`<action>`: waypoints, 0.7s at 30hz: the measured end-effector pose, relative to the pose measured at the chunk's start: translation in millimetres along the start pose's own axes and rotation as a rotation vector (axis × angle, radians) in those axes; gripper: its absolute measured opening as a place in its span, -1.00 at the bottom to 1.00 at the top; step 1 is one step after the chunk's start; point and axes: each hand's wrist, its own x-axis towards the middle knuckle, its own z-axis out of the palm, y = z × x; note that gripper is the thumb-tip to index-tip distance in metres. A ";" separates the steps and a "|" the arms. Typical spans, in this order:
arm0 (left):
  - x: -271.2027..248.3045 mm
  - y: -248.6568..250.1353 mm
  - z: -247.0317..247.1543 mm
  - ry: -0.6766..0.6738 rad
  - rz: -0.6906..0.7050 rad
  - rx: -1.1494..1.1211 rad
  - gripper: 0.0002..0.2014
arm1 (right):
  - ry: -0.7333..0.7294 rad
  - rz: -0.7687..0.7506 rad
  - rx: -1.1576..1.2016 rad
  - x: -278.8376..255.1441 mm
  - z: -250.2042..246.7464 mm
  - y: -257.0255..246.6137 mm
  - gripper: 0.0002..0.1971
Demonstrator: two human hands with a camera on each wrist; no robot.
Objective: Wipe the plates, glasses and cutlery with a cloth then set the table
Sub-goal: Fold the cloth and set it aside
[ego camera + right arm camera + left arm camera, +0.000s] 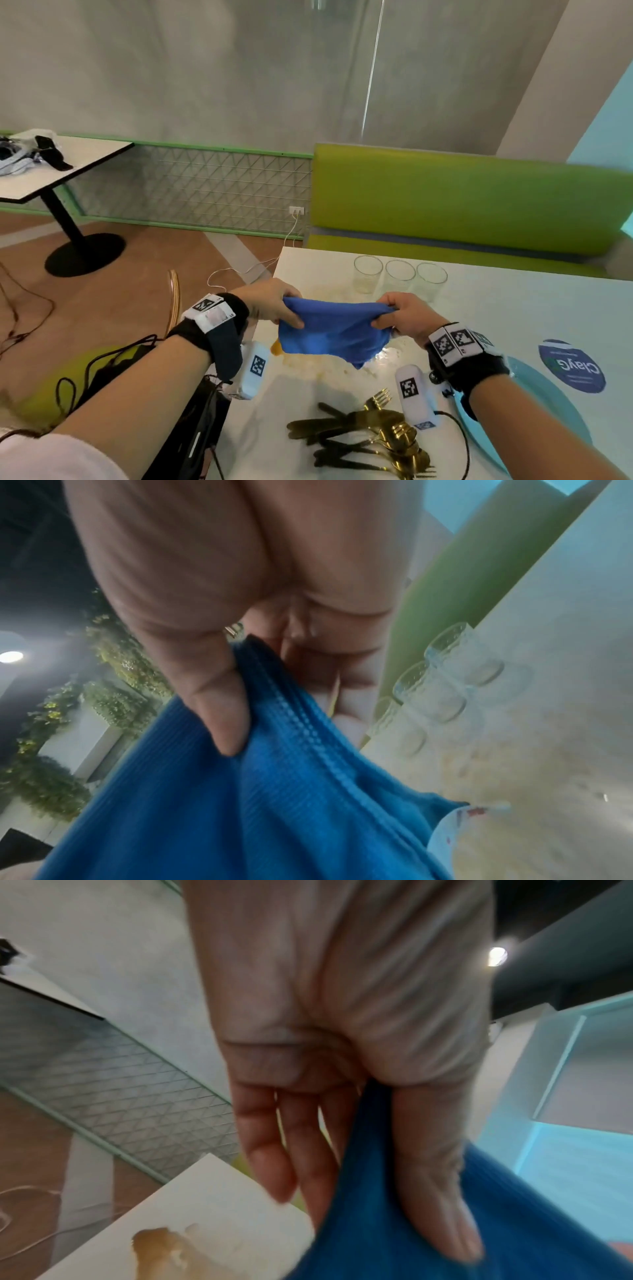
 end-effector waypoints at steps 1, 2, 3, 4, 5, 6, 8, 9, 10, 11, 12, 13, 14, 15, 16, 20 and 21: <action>-3.8 -6.5 -2.4 -0.038 -0.023 -0.019 -0.83 | -0.042 0.018 0.021 1.3 7.1 0.6 -0.71; -7.7 -11.9 -5.1 -0.060 -0.049 -0.035 -0.84 | -0.073 0.031 0.039 2.5 13.7 0.6 -0.71; -11.1 -16.7 -8.2 -0.071 -0.078 -0.043 -0.87 | -0.097 0.040 0.050 4.6 20.3 1.1 -0.71; -13.8 -21.1 -10.8 -0.080 -0.105 -0.039 -0.89 | -0.116 0.050 0.054 7.1 27.2 1.3 -0.71; -15.0 -25.4 -12.2 -0.089 -0.133 -0.020 -0.88 | -0.137 0.061 0.059 9.1 34.0 0.8 -0.71; -14.8 -29.9 -12.2 -0.097 -0.164 0.013 -0.87 | -0.157 0.076 0.062 11.8 41.6 0.9 -0.72; -10.6 -38.5 -9.6 -0.105 -0.224 0.138 -0.90 | -0.169 0.117 0.045 20.3 56.2 2.6 -0.72; -7.3 -42.9 -6.6 -0.098 -0.253 0.216 -0.93 | -0.160 0.135 0.003 25.7 64.3 5.2 -0.72; -3.1 -46.9 -3.1 -0.086 -0.275 0.288 -0.95 | -0.143 0.145 -0.070 32.3 72.2 8.4 -0.73; 1.8 -50.8 1.1 -0.076 -0.293 0.357 -0.95 | -0.121 0.148 -0.156 38.3 79.6 12.1 -0.74; 6.8 -54.0 5.8 -0.063 -0.302 0.429 -0.94 | -0.093 0.150 -0.227 43.8 86.2 15.7 -0.75; 12.0 -56.5 10.5 -0.036 -0.302 0.503 -0.89 | -0.055 0.152 -0.286 48.7 91.9 18.7 -0.79; 17.1 -59.5 15.7 -0.001 -0.309 0.565 -0.82 | -0.014 0.154 -0.332 52.9 96.2 20.9 -0.85; 21.9 -62.6 20.6 0.038 -0.326 0.598 -0.77 | 0.025 0.150 -0.361 55.8 99.1 21.5 -0.91; 26.1 -65.5 24.7 0.072 -0.345 0.623 -0.74 | 0.054 0.145 -0.383 59.2 101.2 22.2 -0.92; 35.7 -72.7 32.0 0.107 -0.341 0.727 -0.72 | 0.043 0.086 -0.436 66.9 97.8 20.5 -0.77; 36.2 -75.5 34.8 0.077 -0.329 0.748 -0.72 | -0.013 0.073 -0.472 66.3 97.0 21.5 -0.75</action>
